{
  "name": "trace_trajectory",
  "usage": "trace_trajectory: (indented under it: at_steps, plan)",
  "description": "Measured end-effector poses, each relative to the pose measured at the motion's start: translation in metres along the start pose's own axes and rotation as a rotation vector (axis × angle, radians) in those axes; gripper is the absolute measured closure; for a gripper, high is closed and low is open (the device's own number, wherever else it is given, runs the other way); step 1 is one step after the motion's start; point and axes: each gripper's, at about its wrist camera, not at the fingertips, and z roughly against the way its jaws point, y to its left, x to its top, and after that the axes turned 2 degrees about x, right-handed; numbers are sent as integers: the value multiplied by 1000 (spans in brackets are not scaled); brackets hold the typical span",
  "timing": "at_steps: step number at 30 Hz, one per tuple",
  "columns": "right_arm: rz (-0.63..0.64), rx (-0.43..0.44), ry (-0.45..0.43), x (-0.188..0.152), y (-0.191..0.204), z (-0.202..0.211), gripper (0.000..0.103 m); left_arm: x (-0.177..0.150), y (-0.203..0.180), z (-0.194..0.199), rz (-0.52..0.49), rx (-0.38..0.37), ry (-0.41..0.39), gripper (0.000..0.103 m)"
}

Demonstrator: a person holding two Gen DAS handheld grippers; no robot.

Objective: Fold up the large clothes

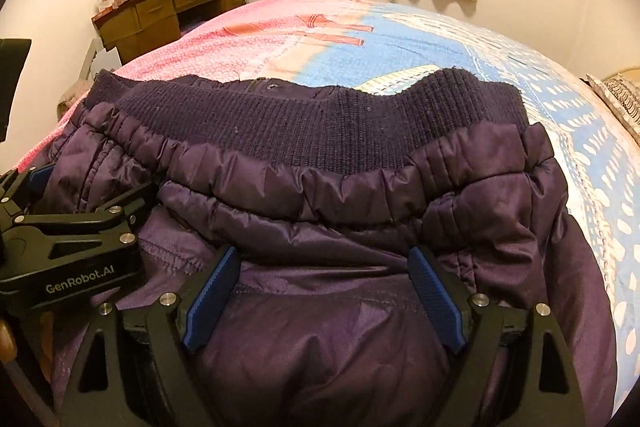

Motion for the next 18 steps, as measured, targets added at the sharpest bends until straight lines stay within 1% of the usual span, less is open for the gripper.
trace_trajectory:
  at_steps: [4, 7, 12, 14, 18]
  plan:
    - [7, -6, -23, -4, 2, 5, 16, -9, 3, 15, -16, 17, -24, 0]
    - [15, -11, -21, -5, 3, 6, 16, -22, 4, 27, -51, 31, -73, 0]
    - [36, -34, -41, -10, 9, 11, 16, -31, 10, 29, -26, 20, -122, 0]
    - [40, -42, -45, -10, 9, 11, 16, -31, 10, 27, -24, 17, -127, 0]
    - [41, -42, -42, -11, 10, 11, 16, -29, 12, 23, -21, 4, -111, 0]
